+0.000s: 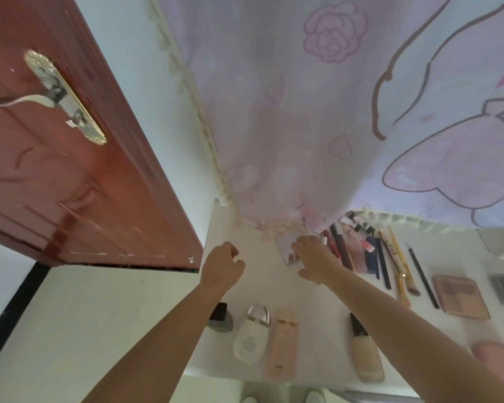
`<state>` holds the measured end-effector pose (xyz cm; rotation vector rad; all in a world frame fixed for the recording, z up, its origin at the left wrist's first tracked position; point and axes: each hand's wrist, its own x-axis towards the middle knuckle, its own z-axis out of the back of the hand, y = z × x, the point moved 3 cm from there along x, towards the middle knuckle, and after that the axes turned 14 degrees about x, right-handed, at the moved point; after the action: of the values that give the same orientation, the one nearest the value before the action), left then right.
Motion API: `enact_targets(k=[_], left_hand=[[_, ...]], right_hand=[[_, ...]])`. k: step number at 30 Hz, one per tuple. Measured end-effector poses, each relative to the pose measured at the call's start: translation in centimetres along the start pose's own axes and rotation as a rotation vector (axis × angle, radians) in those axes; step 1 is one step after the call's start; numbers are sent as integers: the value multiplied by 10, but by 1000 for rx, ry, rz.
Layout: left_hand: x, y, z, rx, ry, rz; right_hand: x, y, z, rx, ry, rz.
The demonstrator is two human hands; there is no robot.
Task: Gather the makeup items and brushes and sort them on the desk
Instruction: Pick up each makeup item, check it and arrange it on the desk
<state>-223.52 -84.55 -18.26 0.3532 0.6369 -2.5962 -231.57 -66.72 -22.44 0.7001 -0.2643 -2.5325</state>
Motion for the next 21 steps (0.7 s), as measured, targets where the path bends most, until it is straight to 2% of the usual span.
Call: enact_targets(k=[3,8,10,14,15,21], left_hand=[[6,9,5,61,4,-26],[7,23,8,105,43,-43],[7,24,10,90,37,-49],[8,18,11,-49,44,-66],[8,13,10,-102,72,-82],[-6,-40,3,-289,272,-229]], right_hand=[[33,6,4,-244,58,65],[65,12,0,-320,130,200],[62,13,7,-68,79,200],[25,8,36,912,-54,92],[13,5,39,1083,-65,43],[-40,-13,38,1631,-20,-26]])
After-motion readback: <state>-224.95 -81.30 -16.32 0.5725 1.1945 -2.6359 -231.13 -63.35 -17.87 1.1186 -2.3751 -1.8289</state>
